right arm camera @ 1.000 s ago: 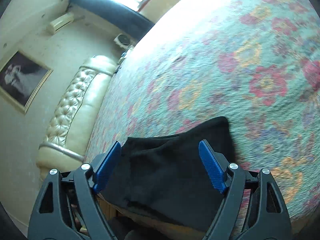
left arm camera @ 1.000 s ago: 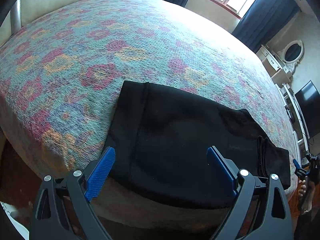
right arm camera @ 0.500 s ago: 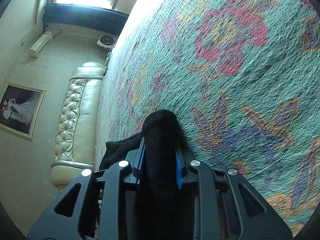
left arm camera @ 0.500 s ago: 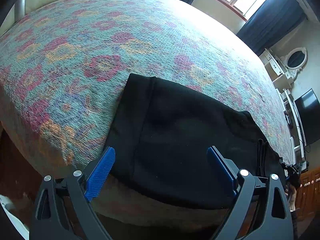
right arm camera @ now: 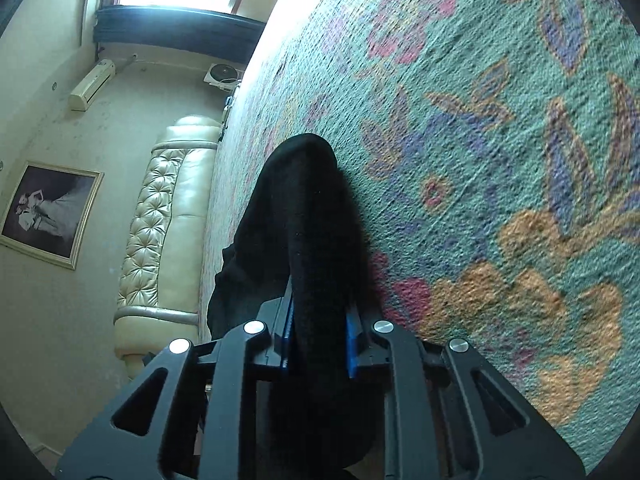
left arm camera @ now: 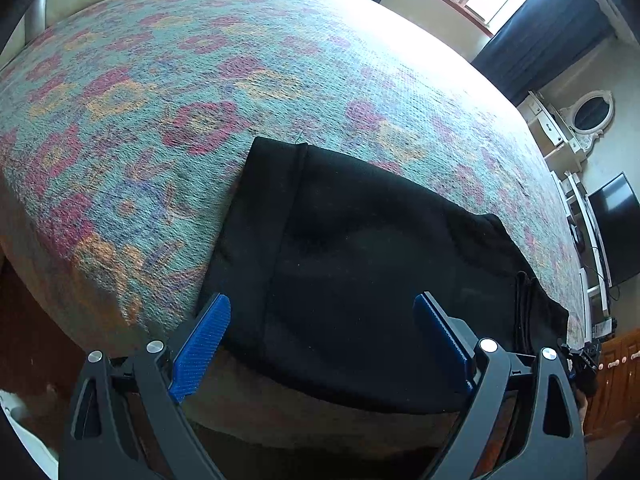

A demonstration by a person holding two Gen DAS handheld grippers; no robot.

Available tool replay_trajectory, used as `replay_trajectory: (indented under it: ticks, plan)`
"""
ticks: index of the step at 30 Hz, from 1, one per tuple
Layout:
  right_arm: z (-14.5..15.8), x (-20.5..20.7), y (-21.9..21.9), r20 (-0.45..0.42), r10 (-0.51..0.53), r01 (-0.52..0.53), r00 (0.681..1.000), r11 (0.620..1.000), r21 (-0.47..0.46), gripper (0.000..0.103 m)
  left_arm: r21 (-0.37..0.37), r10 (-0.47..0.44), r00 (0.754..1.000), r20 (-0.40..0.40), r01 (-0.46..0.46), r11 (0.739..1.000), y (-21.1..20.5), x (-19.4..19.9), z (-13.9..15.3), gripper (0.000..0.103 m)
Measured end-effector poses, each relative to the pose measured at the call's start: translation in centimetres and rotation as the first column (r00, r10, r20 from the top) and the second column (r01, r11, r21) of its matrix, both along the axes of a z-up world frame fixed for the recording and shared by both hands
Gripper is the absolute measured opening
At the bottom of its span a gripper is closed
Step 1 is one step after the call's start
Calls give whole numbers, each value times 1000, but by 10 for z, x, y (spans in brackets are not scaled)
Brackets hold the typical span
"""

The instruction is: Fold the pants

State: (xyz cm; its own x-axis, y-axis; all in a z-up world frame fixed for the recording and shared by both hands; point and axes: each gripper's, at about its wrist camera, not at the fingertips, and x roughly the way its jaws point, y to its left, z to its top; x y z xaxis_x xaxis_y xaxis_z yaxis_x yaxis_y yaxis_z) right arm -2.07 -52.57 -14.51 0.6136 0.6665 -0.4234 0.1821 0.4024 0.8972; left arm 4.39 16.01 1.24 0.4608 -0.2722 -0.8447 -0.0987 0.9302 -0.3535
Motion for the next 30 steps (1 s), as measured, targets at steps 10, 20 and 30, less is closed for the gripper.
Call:
replay_trajectory:
  ticks: [10,20,30]
  plan:
    - [12,-24,1,28,21,-23,999,997,77,46,-7,6,1000,2,-6,1000,3,0,0,92]
    - [0,-47,2,18,58,-58,998,998,-11,20,-2,11,1000,1,-11,1000,3,0,0,92]
    - [20,-55,11,16,10,-9,1000,999,-44,44,-122,6,1000,10,-5,993,21,4,-2,92]
